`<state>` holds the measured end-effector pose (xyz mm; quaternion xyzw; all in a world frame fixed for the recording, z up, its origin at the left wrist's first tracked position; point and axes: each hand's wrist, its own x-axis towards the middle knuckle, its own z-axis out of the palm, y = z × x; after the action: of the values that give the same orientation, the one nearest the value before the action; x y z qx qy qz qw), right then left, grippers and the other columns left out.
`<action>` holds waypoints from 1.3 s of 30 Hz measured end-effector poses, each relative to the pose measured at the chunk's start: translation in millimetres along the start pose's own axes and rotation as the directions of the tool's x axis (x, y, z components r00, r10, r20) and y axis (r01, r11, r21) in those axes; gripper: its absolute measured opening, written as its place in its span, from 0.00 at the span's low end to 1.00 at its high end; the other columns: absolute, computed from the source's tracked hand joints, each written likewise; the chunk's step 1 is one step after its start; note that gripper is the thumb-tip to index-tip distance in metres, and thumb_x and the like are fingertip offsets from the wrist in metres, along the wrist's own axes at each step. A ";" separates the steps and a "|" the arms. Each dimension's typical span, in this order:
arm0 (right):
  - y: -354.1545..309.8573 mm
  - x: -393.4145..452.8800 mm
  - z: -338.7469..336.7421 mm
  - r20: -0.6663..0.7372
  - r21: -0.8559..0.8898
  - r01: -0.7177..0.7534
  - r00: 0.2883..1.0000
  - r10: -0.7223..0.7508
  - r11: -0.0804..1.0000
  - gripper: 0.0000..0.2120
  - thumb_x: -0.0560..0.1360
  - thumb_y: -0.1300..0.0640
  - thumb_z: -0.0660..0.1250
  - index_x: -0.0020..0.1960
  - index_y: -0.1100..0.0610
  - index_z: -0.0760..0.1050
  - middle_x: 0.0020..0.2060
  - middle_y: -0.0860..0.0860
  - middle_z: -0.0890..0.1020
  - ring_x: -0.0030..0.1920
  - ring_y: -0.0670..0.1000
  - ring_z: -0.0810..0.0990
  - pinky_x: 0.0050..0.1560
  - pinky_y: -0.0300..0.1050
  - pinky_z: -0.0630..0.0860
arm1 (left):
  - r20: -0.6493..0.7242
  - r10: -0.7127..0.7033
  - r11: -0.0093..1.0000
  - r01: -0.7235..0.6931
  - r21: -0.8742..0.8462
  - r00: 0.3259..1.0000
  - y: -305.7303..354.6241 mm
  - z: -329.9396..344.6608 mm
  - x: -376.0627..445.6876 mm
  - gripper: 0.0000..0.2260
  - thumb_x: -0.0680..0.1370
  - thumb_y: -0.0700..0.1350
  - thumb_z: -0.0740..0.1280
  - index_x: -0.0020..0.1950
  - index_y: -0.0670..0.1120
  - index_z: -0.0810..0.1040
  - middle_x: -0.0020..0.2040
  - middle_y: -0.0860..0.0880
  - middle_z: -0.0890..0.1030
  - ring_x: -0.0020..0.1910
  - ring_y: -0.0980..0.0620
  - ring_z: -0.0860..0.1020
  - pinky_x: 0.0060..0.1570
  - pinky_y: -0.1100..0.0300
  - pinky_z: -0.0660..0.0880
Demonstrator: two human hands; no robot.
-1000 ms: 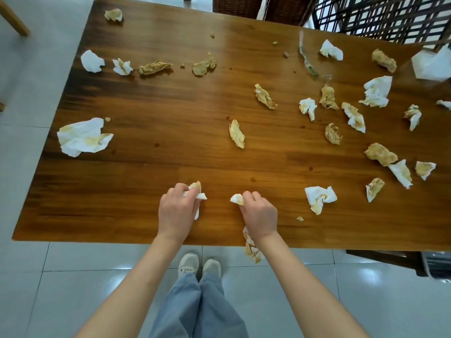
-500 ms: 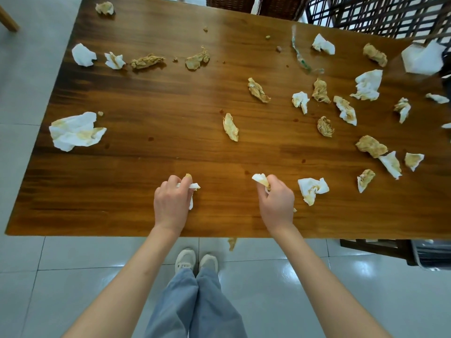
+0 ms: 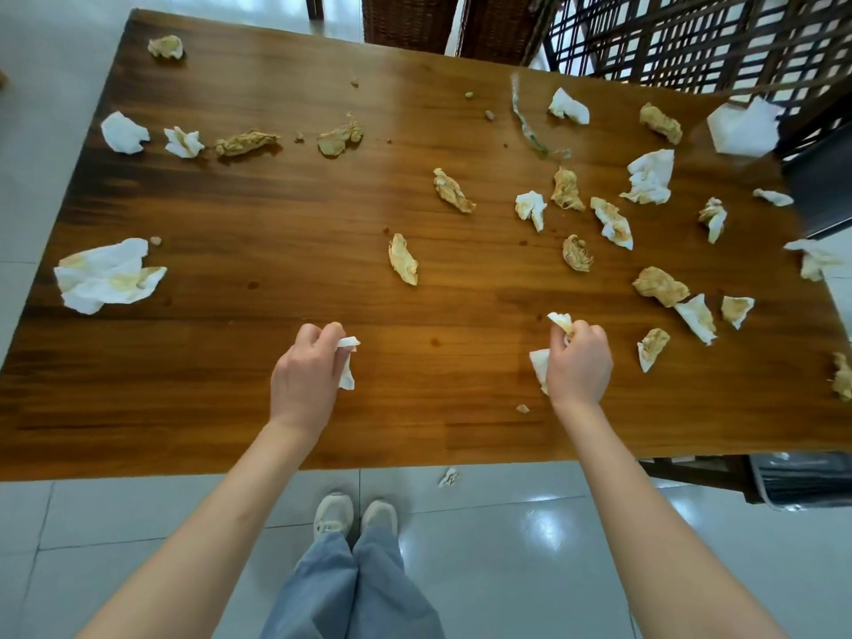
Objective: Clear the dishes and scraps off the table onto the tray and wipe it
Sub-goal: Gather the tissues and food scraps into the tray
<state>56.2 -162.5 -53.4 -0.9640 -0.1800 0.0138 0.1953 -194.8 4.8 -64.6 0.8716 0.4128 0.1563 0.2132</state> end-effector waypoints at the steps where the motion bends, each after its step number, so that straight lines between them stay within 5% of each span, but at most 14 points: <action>1: 3.9 3.1 -0.4 0.003 -0.017 -0.007 1.000 0.007 1.000 0.13 0.79 0.53 0.59 0.46 0.61 0.75 0.41 0.55 0.75 0.36 0.50 0.72 0.32 0.42 0.65 | 0.000 0.017 1.000 -0.017 -0.005 1.000 4.9 2.5 4.9 0.09 0.75 0.41 0.67 0.53 0.39 0.78 0.43 0.40 0.78 0.33 0.46 0.77 0.30 0.59 0.76; 8: 21.6 6.7 9.4 0.057 -0.117 0.058 0.997 -0.052 0.991 0.11 0.77 0.53 0.63 0.47 0.62 0.77 0.44 0.55 0.74 0.36 0.48 0.70 0.28 0.36 0.59 | -0.037 0.118 0.993 -0.119 -0.017 0.992 48.9 32.7 82.8 0.08 0.77 0.42 0.65 0.53 0.39 0.77 0.45 0.41 0.76 0.35 0.45 0.77 0.32 0.55 0.77; 13: 27.4 -1.0 22.0 0.074 -0.122 0.121 0.991 -0.113 0.985 0.13 0.76 0.49 0.64 0.50 0.59 0.76 0.52 0.57 0.75 0.53 0.56 0.72 0.45 0.48 0.70 | -0.004 0.140 0.988 -0.140 0.064 0.990 63.7 55.7 123.6 0.09 0.78 0.43 0.65 0.54 0.40 0.76 0.53 0.38 0.75 0.44 0.42 0.76 0.37 0.56 0.74; 19: 35.1 -2.0 28.3 0.107 -0.140 0.316 0.947 -0.303 0.938 0.13 0.70 0.52 0.72 0.53 0.55 0.78 0.48 0.58 0.77 0.48 0.57 0.75 0.37 0.47 0.76 | 0.217 0.090 0.949 -0.150 0.276 0.972 56.8 75.3 127.7 0.21 0.77 0.54 0.62 0.69 0.50 0.67 0.72 0.42 0.63 0.67 0.39 0.63 0.61 0.43 0.65; 23: 40.2 8.3 27.0 0.132 -0.153 0.391 0.918 -0.374 0.907 0.07 0.68 0.61 0.75 0.42 0.60 0.78 0.35 0.55 0.77 0.35 0.54 0.74 0.25 0.39 0.67 | 0.146 0.097 0.942 -0.138 0.305 0.985 55.6 78.0 122.8 0.15 0.77 0.47 0.66 0.61 0.45 0.73 0.61 0.38 0.72 0.54 0.39 0.71 0.48 0.49 0.72; 27: 37.9 17.8 24.6 0.189 -0.147 0.360 0.924 -0.331 0.921 0.06 0.74 0.57 0.68 0.44 0.61 0.78 0.35 0.55 0.79 0.34 0.51 0.73 0.29 0.37 0.63 | 0.124 0.095 0.966 -0.121 0.227 0.988 61.9 77.7 115.6 0.09 0.77 0.42 0.66 0.55 0.40 0.75 0.48 0.38 0.75 0.39 0.45 0.69 0.35 0.55 0.70; 32: 31.6 -2.5 7.6 0.092 -0.009 0.323 0.943 -0.321 0.946 0.11 0.74 0.58 0.69 0.35 0.60 0.72 0.28 0.50 0.71 0.28 0.48 0.68 0.25 0.36 0.55 | 0.112 0.094 0.979 -0.112 0.171 0.989 69.2 69.5 100.6 0.07 0.77 0.41 0.66 0.53 0.39 0.75 0.44 0.40 0.76 0.37 0.48 0.68 0.34 0.57 0.71; 39: 23.7 -47.9 4.2 0.203 -0.070 0.475 0.868 -0.454 0.877 0.12 0.67 0.53 0.75 0.35 0.58 0.74 0.29 0.51 0.74 0.29 0.49 0.71 0.23 0.32 0.56 | 0.158 0.084 0.988 -0.103 0.116 0.984 80.1 52.7 78.0 0.09 0.78 0.43 0.64 0.56 0.40 0.75 0.48 0.41 0.76 0.43 0.46 0.73 0.37 0.56 0.74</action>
<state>19.1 -198.2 -68.4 -0.8968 -0.4242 0.0431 0.1185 -71.2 7.9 -62.3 0.9111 0.3625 0.0729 0.1822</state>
